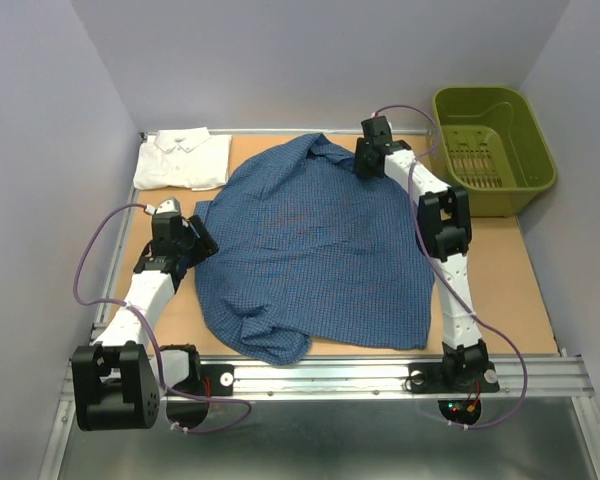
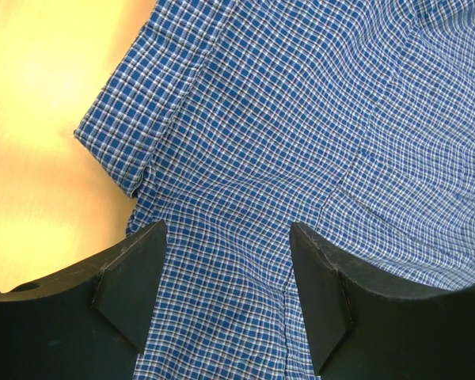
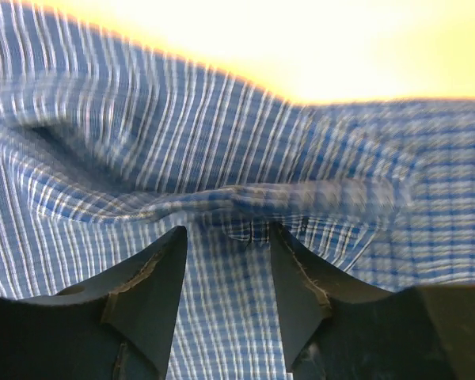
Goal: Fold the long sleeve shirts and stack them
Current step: Flatten the shirt out
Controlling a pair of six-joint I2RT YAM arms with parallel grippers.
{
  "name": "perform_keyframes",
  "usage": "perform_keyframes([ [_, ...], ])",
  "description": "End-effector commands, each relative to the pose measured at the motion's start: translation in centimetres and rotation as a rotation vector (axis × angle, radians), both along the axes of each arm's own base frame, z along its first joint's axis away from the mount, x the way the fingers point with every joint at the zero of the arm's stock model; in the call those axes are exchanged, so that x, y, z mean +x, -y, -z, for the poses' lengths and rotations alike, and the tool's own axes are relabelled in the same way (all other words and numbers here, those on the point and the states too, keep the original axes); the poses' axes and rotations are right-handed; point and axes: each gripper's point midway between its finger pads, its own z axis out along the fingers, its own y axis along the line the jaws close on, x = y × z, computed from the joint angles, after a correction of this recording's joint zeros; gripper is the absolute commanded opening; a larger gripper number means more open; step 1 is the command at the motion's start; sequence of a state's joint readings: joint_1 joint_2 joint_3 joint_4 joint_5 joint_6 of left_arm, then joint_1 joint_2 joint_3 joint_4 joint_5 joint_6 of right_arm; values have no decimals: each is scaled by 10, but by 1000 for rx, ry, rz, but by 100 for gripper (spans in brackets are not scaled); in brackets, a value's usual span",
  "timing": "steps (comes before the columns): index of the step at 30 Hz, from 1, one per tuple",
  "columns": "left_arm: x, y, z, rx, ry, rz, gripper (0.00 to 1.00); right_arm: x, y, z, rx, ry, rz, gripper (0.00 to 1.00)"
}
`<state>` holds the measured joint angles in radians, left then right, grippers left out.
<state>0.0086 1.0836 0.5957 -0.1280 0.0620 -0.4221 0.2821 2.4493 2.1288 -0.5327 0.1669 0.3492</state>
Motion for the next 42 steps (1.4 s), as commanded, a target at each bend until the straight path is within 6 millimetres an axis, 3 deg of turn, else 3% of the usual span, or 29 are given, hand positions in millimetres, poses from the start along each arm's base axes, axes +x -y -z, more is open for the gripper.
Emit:
perform_keyframes([
  [1, 4, -3, -2, 32, 27, 6, 75, 49, 33, -50, -69, 180, 90, 51],
  [4, 4, -4, -1, 36, 22, 0, 75, 69, 46, -58, -89, 236, 123, 51],
  [5, 4, -5, -1, 39, 22, -1, 75, 77, 51, -70, -107, 276, 137, 52],
  [9, 4, -5, 0, 41, 18, -1, 74, 95, 52, -93, -125, 382, 125, 57],
  [10, 3, 3, 0, 40, 20, 23, 75, 100, 52, -101, -123, 422, 130, 58],
  [13, 3, 5, 0, 39, 17, 28, 75, 105, 58, -129, -135, 497, 159, 60],
  [16, 3, 6, -1, 39, 20, 29, 75, 97, 49, -151, -85, 513, 113, 63],
  [18, 2, 8, -1, 32, 21, 37, 75, 74, 39, -153, -27, 467, 76, 65],
  [19, 2, 9, 0, 26, 20, 39, 75, 62, 35, -144, -8, 429, 60, 66],
  [20, 2, 11, -2, 18, 21, 46, 76, 38, 38, -146, 12, 395, 74, 67],
  [21, 1, 12, -1, 13, 18, 50, 77, 22, 37, -136, 20, 357, 75, 67],
  [23, -3, 14, -1, 4, 6, 53, 77, -7, 35, -135, 59, 319, 66, 67],
  [24, -3, 15, -3, 2, 5, 54, 77, -38, 36, -129, 73, 277, 68, 67],
  [30, -9, 12, 5, 5, -50, 29, 78, -141, 42, -106, 146, 122, 76, 67],
  [31, -9, 13, 7, -1, -58, 27, 77, -169, 45, -97, 158, 67, 76, 67],
  [35, -8, 15, 10, -8, -75, 19, 77, -232, 51, -69, 179, -60, 90, 67],
  [37, -7, 13, 12, -3, -85, 14, 76, -252, 54, -62, 180, -90, 105, 67],
  [38, -5, 13, 12, -5, -88, 13, 76, -271, 60, -44, 162, -143, 120, 67],
  [42, -1, 15, 19, -18, -115, 2, 75, -301, 66, -21, 159, -212, 140, 67],
])
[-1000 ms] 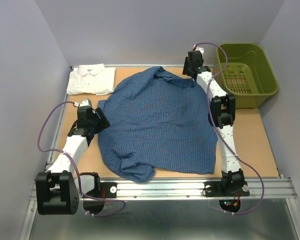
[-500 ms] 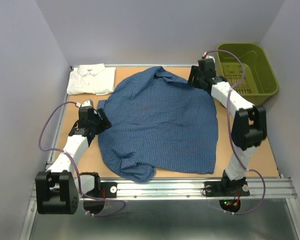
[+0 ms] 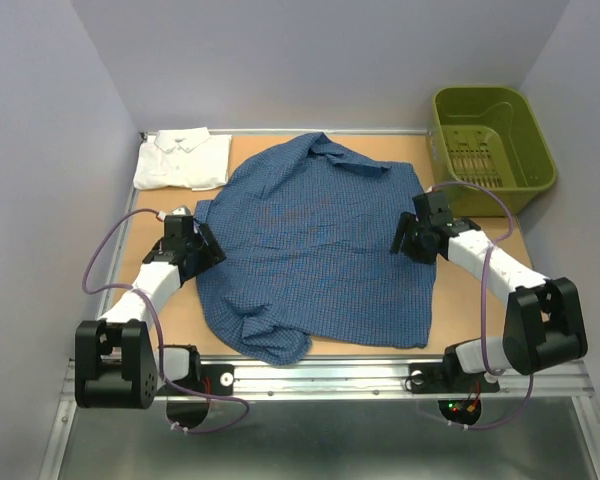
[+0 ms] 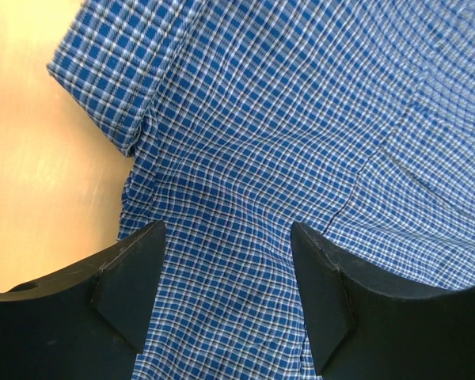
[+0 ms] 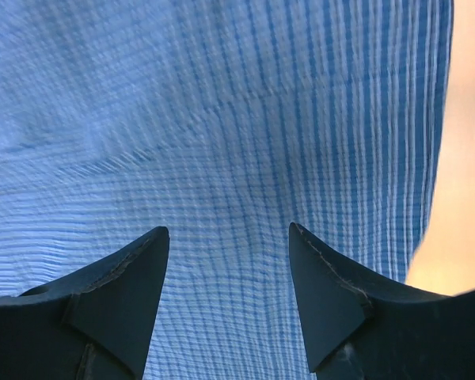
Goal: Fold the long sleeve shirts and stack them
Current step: Flatten the shirt out
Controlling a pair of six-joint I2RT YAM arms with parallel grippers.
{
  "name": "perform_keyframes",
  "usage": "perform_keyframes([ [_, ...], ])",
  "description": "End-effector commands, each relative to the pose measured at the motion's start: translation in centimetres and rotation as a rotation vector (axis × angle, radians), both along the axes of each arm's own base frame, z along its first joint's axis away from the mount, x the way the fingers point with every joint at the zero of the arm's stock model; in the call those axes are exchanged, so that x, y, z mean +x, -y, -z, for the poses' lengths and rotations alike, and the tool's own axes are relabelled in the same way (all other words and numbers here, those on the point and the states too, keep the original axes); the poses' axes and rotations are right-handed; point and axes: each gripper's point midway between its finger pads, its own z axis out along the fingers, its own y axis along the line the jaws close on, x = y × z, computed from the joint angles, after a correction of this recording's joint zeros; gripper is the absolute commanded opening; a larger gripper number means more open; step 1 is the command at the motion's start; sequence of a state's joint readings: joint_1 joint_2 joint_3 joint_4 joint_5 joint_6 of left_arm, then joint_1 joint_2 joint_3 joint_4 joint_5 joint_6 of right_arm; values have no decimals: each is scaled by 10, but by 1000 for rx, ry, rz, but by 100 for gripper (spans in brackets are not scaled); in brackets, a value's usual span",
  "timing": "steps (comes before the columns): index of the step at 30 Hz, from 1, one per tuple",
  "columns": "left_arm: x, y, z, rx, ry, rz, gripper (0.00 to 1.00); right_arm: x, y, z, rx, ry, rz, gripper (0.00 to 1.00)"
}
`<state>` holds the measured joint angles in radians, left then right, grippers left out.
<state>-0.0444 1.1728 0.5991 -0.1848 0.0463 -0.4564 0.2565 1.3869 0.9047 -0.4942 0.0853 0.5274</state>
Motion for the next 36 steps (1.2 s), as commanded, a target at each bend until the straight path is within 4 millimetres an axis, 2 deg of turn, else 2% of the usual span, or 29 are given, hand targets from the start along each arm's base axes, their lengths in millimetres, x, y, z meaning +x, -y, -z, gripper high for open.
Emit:
perform_keyframes([
  [1, 14, 1, -9, -9, 22, -20, 75, -30, 1, 22, 15, -87, 24, 67],
  [5, 19, 6, 0, -39, 3, -35, 73, -30, 11, 46, -45, -149, 61, 67],
  [9, 28, 5, 9, -49, -8, -70, 72, -10, 17, 63, -111, -154, 68, 67],
  [14, 49, 8, 14, -68, -13, -84, 71, 31, 17, 74, -163, -157, 72, 67],
  [16, 54, 8, 22, -64, -39, -85, 71, 43, 23, 77, -189, -157, 81, 67],
  [17, 63, 8, 17, -63, -25, -83, 71, 57, 24, 78, -200, -147, 86, 67],
  [18, 65, 7, 23, -55, -43, -87, 71, 64, 29, 78, -207, -145, 94, 67],
  [22, 87, 4, 19, -34, -34, -89, 71, 94, 40, 76, -230, -120, 123, 68],
  [25, 96, 5, 17, -33, -28, -77, 71, 114, 46, 68, -255, -85, 124, 68],
  [27, 104, 6, 5, -29, 4, -61, 71, 123, 48, 58, -273, -58, 117, 69],
  [30, 108, 4, -22, -19, 71, -54, 73, 131, 42, 31, -247, 6, 102, 72],
  [32, 101, 3, -34, -14, 91, -54, 74, 126, 42, 10, -224, 47, 100, 74],
  [33, 98, 2, -52, -15, 134, -58, 75, 122, 41, 6, -215, 54, 98, 75],
  [35, 81, -5, -53, 4, 130, -99, 75, 112, 39, -5, -195, 71, 91, 78],
  [36, 70, -7, -62, 6, 140, -115, 75, 97, 38, -10, -174, 74, 82, 79],
])
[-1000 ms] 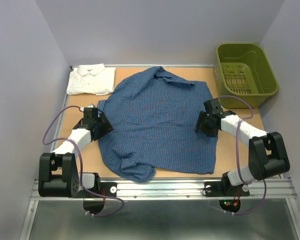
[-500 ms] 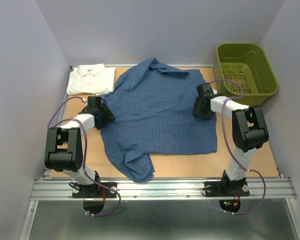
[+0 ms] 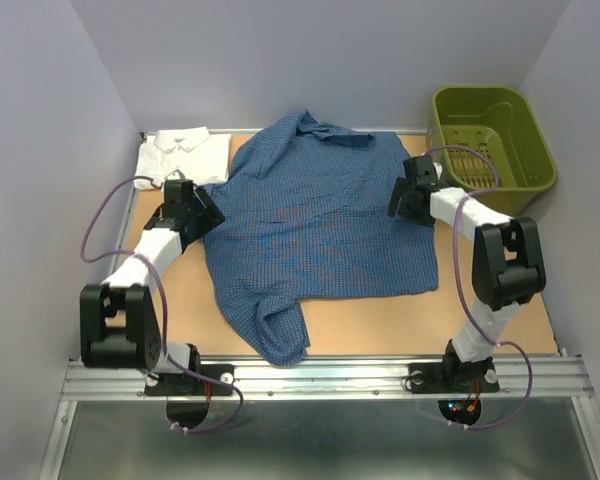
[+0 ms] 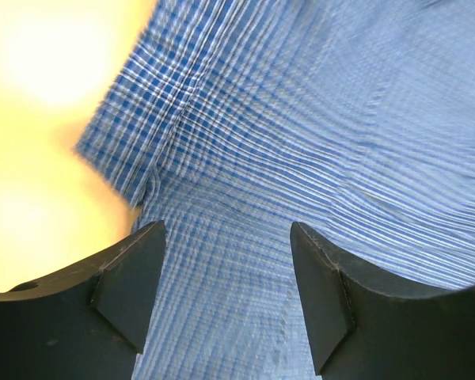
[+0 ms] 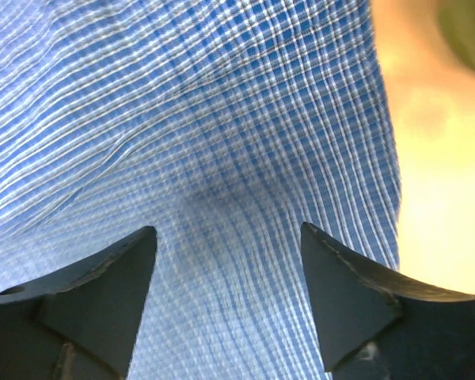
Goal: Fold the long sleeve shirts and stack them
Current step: Flatten the shirt out
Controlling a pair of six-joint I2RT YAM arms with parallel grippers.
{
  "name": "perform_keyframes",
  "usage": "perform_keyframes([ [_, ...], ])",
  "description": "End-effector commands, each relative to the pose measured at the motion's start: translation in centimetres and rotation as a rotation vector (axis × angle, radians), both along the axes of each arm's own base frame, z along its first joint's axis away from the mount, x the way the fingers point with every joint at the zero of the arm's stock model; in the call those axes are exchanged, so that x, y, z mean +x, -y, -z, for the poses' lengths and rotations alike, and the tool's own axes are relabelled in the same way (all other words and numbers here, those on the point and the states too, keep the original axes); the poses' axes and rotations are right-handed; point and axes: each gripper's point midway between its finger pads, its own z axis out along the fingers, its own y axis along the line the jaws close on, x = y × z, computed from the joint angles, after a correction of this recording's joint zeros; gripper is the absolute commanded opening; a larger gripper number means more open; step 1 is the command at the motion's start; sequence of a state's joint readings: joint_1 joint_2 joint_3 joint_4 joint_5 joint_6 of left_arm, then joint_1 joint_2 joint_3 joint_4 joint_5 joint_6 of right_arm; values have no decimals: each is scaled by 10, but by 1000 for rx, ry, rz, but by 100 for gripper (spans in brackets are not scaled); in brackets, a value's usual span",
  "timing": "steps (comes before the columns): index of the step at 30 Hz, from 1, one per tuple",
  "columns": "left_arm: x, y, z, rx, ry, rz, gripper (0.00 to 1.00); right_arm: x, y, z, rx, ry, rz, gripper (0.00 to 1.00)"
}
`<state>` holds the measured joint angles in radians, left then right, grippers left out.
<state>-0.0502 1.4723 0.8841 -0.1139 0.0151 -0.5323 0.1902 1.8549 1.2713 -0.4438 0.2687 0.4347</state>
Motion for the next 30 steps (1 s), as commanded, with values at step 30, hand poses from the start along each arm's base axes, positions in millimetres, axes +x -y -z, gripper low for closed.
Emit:
perform_keyframes([
  [30, -119, -16, 65, 40, -274, -162, 51, -131, 25, 28, 16, -133, 115, 63],
])
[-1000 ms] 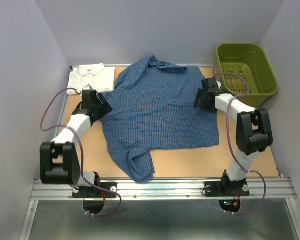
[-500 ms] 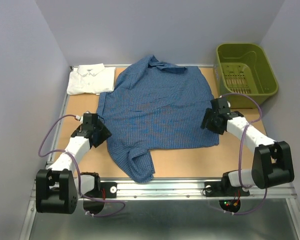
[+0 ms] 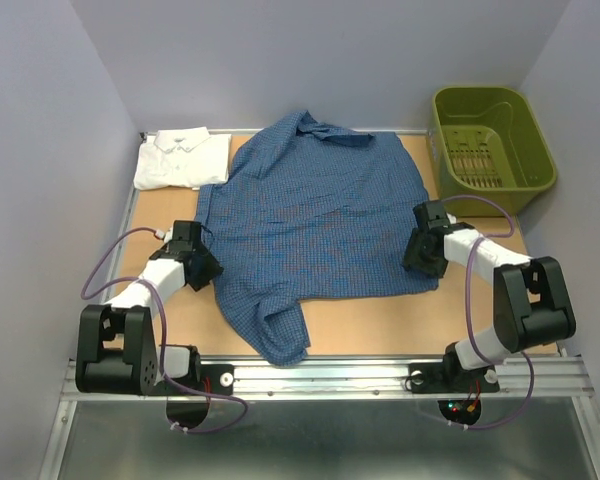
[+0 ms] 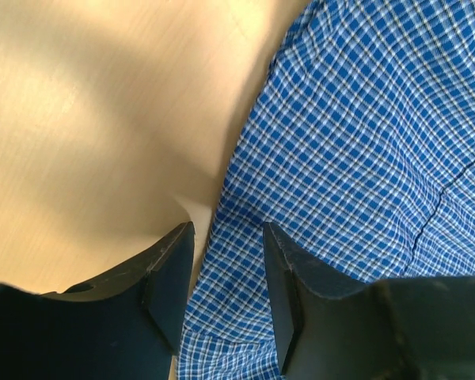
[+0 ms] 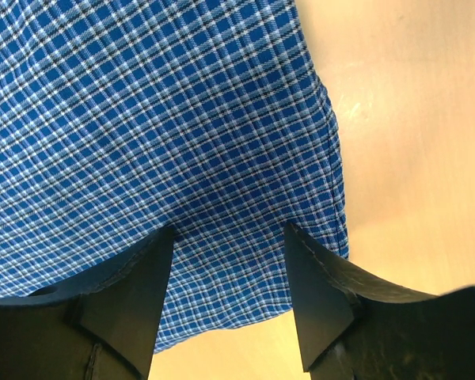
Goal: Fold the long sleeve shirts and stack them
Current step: Flatten the shirt out
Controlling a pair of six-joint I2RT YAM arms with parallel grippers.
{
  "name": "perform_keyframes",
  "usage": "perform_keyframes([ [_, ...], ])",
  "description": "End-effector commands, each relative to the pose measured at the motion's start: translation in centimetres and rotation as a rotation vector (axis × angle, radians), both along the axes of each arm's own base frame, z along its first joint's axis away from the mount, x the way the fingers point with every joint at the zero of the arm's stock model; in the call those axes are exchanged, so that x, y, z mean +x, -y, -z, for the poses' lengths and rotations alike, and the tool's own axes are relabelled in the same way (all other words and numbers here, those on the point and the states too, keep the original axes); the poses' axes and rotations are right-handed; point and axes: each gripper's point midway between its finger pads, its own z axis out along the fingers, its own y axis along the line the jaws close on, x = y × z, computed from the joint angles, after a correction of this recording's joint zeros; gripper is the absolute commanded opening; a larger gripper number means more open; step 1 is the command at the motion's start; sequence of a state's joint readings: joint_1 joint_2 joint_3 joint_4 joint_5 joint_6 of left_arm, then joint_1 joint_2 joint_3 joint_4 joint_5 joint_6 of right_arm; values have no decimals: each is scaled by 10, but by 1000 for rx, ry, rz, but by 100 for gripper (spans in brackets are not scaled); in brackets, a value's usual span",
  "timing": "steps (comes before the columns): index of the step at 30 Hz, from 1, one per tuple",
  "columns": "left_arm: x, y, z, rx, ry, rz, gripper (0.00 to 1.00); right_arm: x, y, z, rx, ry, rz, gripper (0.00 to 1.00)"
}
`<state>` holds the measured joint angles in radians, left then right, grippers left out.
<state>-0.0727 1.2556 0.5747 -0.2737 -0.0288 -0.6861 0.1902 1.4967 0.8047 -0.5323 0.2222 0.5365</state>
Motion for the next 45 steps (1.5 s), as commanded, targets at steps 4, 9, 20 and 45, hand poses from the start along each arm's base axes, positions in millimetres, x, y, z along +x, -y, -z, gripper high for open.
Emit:
perform_keyframes([
  [4, 7, -21, -3, 129, -27, -29, 51, 28, 15, 0, -58, 58, 76, 63],
  [9, 15, -22, 2, 144, -46, -11, 51, 40, 16, 4, -58, 55, 87, 64],
  [20, 35, -21, 4, 160, -56, 37, 46, 41, 11, -23, -17, 131, 59, 68],
  [45, 46, -39, -31, 308, -58, 46, 28, 0, 21, -44, -21, 130, 113, 75],
])
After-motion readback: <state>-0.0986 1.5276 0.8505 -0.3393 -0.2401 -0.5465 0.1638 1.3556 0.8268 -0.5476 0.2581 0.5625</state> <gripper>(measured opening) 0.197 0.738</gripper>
